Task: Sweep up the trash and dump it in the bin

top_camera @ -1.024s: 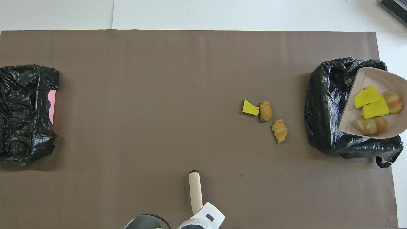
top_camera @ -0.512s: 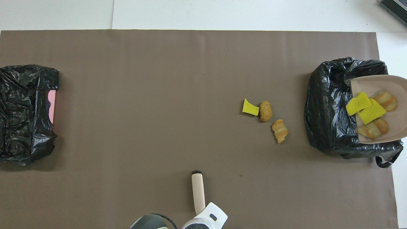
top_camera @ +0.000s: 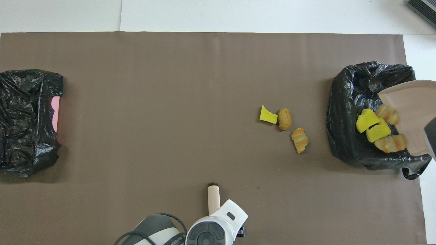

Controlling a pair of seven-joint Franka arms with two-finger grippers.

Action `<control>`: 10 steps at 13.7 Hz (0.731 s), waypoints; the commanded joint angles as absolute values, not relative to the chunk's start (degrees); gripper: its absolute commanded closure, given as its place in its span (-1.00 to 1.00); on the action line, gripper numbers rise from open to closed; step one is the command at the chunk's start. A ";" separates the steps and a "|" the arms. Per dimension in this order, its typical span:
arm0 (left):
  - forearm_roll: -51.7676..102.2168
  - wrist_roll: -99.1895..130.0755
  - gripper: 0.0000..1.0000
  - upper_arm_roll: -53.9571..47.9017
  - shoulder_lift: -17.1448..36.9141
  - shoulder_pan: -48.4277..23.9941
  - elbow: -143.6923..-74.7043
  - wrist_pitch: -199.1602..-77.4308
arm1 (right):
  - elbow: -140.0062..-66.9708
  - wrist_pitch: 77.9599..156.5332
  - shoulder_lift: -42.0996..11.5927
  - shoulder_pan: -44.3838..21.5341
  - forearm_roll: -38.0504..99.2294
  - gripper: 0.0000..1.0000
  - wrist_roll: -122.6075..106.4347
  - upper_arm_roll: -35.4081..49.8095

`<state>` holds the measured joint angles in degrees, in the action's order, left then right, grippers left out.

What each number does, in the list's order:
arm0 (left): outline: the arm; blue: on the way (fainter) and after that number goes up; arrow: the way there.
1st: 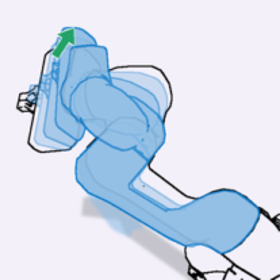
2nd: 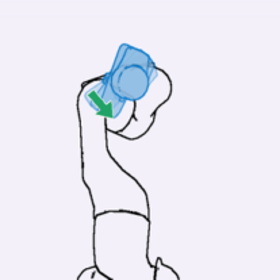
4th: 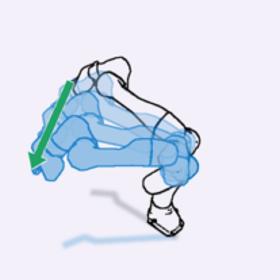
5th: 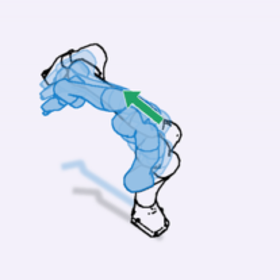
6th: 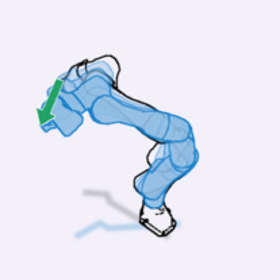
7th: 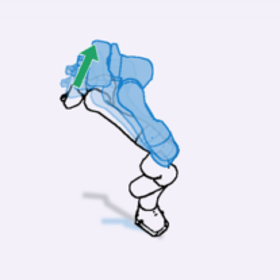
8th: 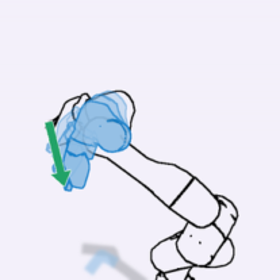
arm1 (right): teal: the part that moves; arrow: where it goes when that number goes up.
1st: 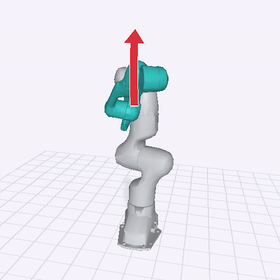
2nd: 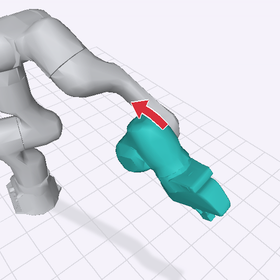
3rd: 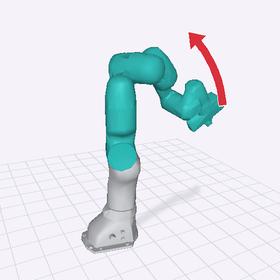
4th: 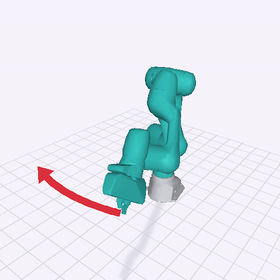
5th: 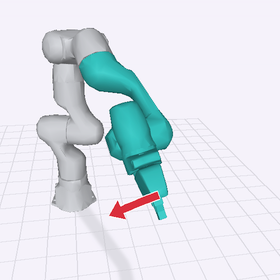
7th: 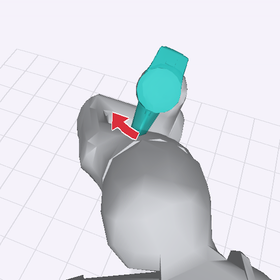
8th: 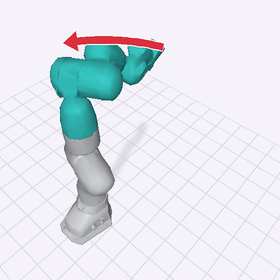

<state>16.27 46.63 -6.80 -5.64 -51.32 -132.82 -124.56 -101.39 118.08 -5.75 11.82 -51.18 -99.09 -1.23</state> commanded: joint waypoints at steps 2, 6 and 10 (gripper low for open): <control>5.12 41.76 -1.00 -6.77 -2.99 -43.70 -122.36 -116.91 | -101.87 117.25 -0.63 11.78 -53.44 1.00 -100.99 -1.14; 3.60 26.59 -1.00 -6.68 -3.96 -30.71 -111.05 -109.64 | -101.60 112.86 3.86 10.20 -53.61 1.00 -100.03 -0.97; 2.38 10.94 -1.00 -6.59 -3.25 -20.24 -98.20 -98.72 | -101.69 103.12 5.71 4.06 -51.60 1.00 -83.12 0.87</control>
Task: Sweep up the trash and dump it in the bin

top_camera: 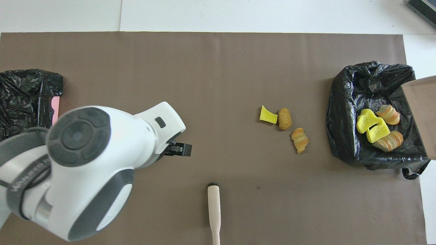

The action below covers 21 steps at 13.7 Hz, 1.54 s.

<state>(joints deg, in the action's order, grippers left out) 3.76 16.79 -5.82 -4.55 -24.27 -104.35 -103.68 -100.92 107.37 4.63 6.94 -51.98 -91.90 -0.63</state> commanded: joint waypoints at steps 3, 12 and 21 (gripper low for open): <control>2.20 1.70 -1.00 -6.50 -3.52 -12.59 -91.43 -91.17 | -101.69 99.32 5.80 0.19 -40.55 1.00 -70.70 1.32; 2.37 -6.50 -1.00 -6.15 -3.69 -1.24 -88.07 -85.95 | -101.08 96.15 0.63 -13.69 -14.00 1.00 -7.55 2.90; 1.76 -7.03 -1.00 -2.83 -3.34 -3.58 -87.72 -85.43 | -86.75 108.08 -22.22 -27.50 3.51 1.00 31.09 2.99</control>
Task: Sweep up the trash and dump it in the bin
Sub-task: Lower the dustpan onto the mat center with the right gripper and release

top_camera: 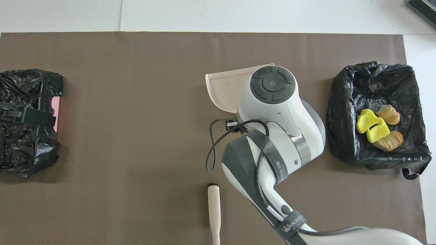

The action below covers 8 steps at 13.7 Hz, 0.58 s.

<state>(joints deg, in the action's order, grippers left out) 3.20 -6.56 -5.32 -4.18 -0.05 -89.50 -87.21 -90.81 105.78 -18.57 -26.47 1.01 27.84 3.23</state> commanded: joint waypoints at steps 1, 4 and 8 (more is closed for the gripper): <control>0.80 -7.12 -1.00 -0.12 -3.25 -6.04 -87.63 -84.30 | -86.75 110.80 -23.72 -28.38 4.65 1.00 33.46 2.99; 0.61 -6.68 -1.00 1.32 -2.99 -8.44 -86.67 -83.67 | -86.92 117.67 -27.59 -31.55 4.75 1.00 38.05 2.99; 1.40 -3.35 -1.00 1.23 -1.24 -8.53 -83.60 -83.41 | -89.63 123.92 -28.65 -32.78 5.10 1.00 38.15 2.99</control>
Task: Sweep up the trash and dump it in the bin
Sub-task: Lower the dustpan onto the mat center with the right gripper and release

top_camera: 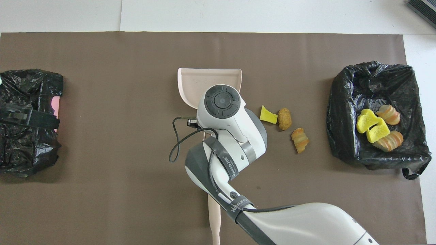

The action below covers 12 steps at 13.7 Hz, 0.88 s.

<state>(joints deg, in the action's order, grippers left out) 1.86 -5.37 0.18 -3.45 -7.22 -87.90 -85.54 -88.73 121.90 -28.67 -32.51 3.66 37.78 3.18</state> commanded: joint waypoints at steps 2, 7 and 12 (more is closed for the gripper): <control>1.41 -3.16 -1.00 0.88 1.05 -7.91 -80.79 -81.92 | -91.05 123.93 -28.30 -32.70 5.18 0.62 37.62 2.99; 1.32 -3.16 -1.00 1.15 3.43 -7.82 -78.05 -79.98 | -94.92 123.41 -25.58 -33.57 5.01 -0.99 37.00 2.99; 0.79 -3.08 -1.00 1.05 2.03 -7.38 -78.57 -80.07 | -101.05 119.63 -15.68 -34.19 5.18 -1.00 37.71 2.99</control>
<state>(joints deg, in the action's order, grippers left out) 1.84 -3.78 0.69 2.20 -7.19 -79.94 -81.74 -93.95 120.56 -23.36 -34.32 3.70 37.76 3.19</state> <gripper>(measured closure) 0.000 0.070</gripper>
